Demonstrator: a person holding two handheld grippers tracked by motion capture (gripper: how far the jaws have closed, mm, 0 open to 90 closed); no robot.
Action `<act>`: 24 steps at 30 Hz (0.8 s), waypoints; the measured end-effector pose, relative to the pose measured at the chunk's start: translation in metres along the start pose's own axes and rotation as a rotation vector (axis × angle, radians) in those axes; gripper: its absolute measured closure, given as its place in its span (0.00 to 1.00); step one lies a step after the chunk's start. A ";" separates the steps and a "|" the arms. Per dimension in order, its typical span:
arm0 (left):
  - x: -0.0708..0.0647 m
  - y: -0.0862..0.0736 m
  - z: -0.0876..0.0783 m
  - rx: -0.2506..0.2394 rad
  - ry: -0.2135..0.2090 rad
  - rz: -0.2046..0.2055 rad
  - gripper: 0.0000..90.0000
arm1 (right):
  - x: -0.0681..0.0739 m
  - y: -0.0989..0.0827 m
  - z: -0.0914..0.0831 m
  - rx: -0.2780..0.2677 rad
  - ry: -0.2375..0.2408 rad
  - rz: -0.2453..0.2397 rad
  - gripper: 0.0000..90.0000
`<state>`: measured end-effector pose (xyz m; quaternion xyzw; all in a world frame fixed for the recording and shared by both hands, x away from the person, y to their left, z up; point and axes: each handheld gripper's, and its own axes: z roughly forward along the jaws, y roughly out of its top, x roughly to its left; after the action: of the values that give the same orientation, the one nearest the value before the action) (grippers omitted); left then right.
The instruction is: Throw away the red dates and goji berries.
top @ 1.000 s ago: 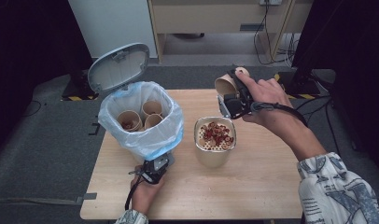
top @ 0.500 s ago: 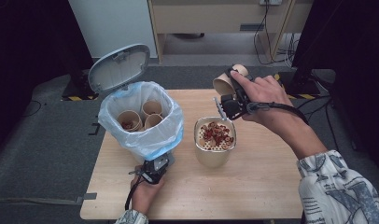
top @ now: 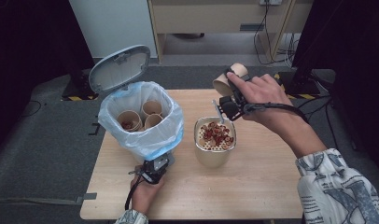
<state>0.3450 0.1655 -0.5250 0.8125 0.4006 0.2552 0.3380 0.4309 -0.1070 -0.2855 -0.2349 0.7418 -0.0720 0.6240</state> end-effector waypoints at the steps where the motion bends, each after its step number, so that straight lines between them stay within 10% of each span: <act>1: 0.000 0.000 0.000 0.000 0.001 -0.001 0.99 | 0.002 0.003 0.000 -0.008 0.008 -0.034 0.37; 7: 0.000 0.000 0.000 0.000 -0.001 0.001 0.99 | -0.004 -0.002 0.002 0.044 -0.033 -0.027 0.37; 11: 0.000 0.000 0.000 -0.001 -0.002 0.000 0.99 | 0.017 0.020 0.003 0.019 0.017 -0.215 0.37; 15: 0.000 0.000 0.000 -0.001 0.000 -0.001 0.99 | 0.004 0.010 0.003 0.027 -0.008 -0.089 0.37; 24: 0.000 0.000 -0.001 0.000 0.000 0.003 0.99 | 0.002 0.008 0.000 0.015 -0.013 -0.085 0.37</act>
<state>0.3445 0.1654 -0.5244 0.8129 0.3996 0.2559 0.3376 0.4286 -0.1009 -0.2909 -0.2618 0.7266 -0.1025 0.6269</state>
